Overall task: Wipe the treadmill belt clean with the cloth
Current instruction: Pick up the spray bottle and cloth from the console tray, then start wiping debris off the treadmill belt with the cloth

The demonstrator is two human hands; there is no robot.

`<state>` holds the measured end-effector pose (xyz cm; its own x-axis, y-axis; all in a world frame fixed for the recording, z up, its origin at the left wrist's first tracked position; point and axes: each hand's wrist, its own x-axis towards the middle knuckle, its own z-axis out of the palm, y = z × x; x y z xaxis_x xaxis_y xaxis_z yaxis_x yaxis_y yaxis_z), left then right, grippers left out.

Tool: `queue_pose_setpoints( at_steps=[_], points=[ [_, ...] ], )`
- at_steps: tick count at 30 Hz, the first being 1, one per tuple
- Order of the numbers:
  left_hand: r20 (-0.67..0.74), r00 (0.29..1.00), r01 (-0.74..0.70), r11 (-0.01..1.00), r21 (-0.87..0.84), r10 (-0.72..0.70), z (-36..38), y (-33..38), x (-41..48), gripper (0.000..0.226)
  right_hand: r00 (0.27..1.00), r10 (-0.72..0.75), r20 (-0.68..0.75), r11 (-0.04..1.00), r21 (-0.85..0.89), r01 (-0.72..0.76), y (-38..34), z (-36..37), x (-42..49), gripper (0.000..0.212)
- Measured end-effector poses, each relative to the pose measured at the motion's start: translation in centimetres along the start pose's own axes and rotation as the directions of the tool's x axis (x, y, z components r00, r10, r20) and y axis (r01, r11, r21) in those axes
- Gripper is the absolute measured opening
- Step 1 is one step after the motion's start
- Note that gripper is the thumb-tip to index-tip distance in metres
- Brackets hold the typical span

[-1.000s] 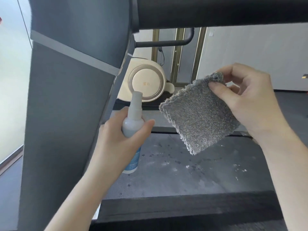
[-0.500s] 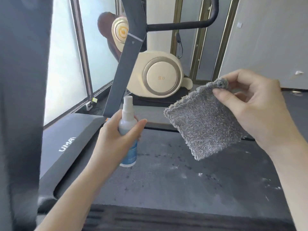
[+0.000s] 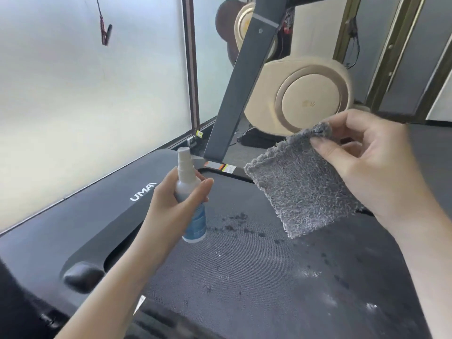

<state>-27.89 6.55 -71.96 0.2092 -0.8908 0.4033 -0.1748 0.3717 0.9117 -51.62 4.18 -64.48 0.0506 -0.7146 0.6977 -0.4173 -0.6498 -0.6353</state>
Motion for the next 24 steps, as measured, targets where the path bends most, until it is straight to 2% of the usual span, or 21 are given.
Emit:
queue_pose_setpoints(
  at_steps=[4,9,15,21,24],
  points=[
    [-0.086,0.996,0.025,0.999,0.048,-0.021,-0.3,-1.7,1.1,0.012,0.997,-0.03,0.065,0.996,0.085,0.024,3.3,2.9,1.3,0.007],
    [-0.171,0.985,0.049,0.992,0.113,-0.029,-1.3,-3.4,2.2,0.013,0.986,-0.065,0.154,0.989,0.14,0.044,6.3,6.5,2.9,0.015],
    [-0.249,0.965,0.139,0.968,0.207,-0.085,-3.9,-4.8,3.5,0.013,0.953,-0.056,0.299,0.989,0.147,0.012,8.3,11.0,4.0,0.005],
    [-0.177,0.978,0.172,0.896,0.41,-0.107,-6.4,-5.4,4.5,0.016,0.93,-0.002,0.367,0.991,0.124,-0.047,9.2,14.4,4.6,0.003],
    [-0.146,0.982,0.177,0.872,0.456,-0.122,-7.4,-6.6,4.4,0.015,0.93,0.005,0.368,0.992,0.112,-0.049,9.7,15.6,4.4,0.002]
  ],
)
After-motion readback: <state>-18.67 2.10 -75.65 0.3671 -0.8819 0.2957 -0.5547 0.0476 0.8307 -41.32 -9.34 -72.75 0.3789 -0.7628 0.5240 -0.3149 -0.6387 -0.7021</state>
